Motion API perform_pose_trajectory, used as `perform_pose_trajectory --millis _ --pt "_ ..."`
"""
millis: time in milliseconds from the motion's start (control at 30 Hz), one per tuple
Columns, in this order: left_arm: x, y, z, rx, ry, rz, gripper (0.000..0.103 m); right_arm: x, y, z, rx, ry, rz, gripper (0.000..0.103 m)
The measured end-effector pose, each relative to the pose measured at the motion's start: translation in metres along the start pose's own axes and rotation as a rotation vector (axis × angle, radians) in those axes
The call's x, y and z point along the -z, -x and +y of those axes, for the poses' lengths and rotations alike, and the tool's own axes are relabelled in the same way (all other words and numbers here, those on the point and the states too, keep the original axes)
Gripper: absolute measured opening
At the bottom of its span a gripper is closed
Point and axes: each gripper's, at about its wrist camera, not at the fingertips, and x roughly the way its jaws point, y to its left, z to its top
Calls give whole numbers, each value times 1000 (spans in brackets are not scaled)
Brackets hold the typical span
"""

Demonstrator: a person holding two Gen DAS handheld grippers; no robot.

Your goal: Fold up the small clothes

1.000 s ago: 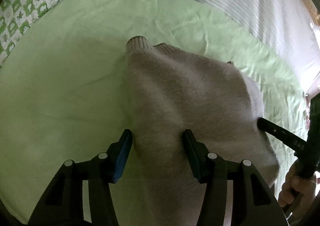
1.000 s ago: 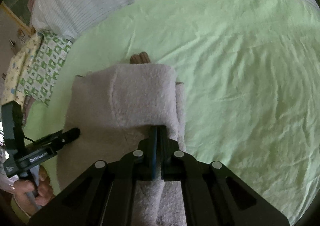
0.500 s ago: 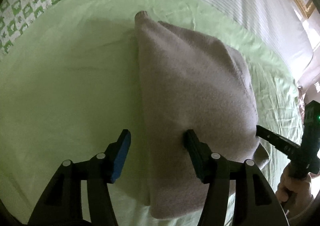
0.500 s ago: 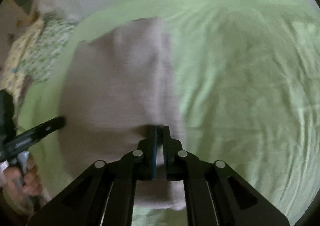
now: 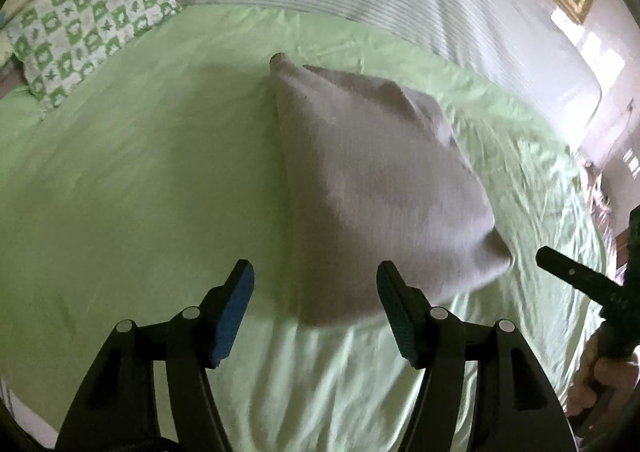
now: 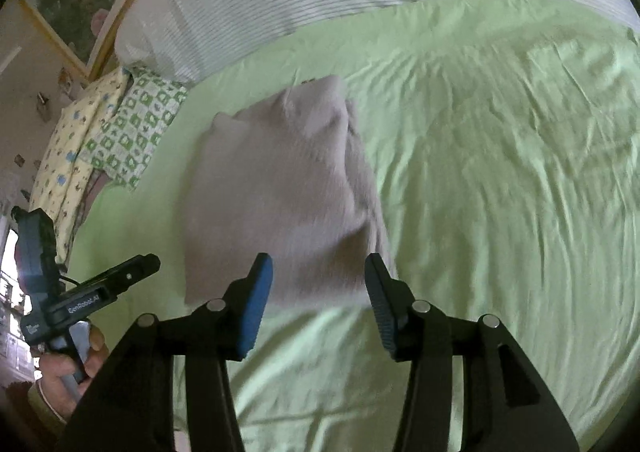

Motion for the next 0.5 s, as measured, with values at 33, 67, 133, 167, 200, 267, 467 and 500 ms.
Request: perform_pose_trajectory --millis 33,67,133,167,200,267,467,500 --pt "9 5 2 -11 -9 -2 66 5 1 2 4 4 3 50" --pt "17 7 1 -24 -19 0 66 12 2 3 8 9 8 52" --pt "32 9 1 -27 -29 11 66 28 4 6 18 15 20 56" --pt "40 10 2 -30 -30 14 66 35 5 8 23 17 25 57" --pt "48 13 2 -31 -32 11 66 41 5 10 29 19 30 58" --pt "60 18 2 -37 -50 -1 66 53 6 13 35 28 36 59" --pt "76 34 -6 -56 -82 -35 67 73 10 25 75 81 20 63" --pt "75 37 -6 -62 -80 -44 67 74 11 28 77 96 16 64"
